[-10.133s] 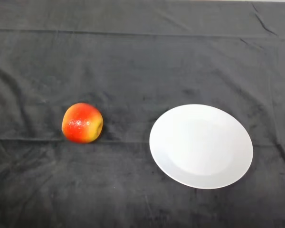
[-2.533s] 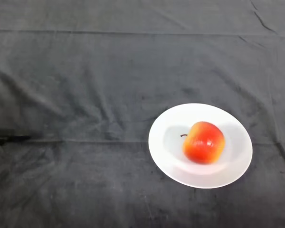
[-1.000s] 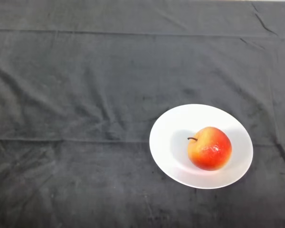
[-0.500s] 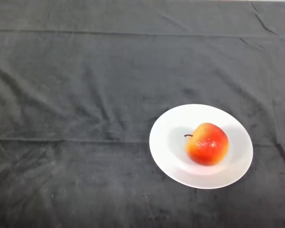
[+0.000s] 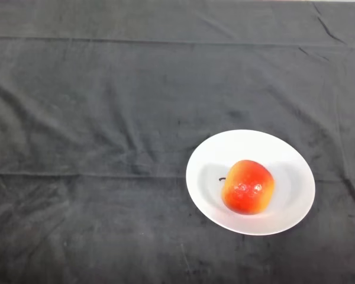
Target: Move the apple to the plate
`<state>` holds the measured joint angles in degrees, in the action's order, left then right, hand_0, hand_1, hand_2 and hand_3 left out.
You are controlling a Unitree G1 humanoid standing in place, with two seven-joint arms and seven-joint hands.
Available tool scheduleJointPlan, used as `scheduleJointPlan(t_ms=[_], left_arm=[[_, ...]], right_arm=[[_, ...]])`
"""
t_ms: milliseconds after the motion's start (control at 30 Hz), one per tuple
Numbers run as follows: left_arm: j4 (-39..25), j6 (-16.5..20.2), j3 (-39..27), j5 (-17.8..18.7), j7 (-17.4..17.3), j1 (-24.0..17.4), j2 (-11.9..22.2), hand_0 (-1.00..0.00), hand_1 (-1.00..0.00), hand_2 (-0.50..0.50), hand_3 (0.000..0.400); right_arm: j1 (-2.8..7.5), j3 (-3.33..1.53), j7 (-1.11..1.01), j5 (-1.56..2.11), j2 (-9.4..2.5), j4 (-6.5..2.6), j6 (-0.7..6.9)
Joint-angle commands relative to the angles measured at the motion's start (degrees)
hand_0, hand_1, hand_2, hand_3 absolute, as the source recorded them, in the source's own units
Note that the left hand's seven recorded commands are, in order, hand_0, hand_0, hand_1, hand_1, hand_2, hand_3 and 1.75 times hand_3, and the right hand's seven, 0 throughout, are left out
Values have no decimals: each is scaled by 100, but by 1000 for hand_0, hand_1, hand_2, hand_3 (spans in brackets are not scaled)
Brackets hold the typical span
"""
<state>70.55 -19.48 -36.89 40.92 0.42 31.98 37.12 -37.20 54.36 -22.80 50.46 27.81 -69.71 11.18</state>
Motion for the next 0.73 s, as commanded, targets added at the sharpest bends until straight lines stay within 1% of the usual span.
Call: scheduleJointPlan(t_ms=[33, 733], left_arm=[[-135, 67, -41, -58, -100, -94, 25, 0, 0, 0, 0], [-157, 98, -98, -253, -177, -68, -19, 0, 0, 0, 0]], right_arm=[[-72, 23, -13, 102, 125, -11, -51], [-72, 23, -14, 101, 124, -11, -52]])
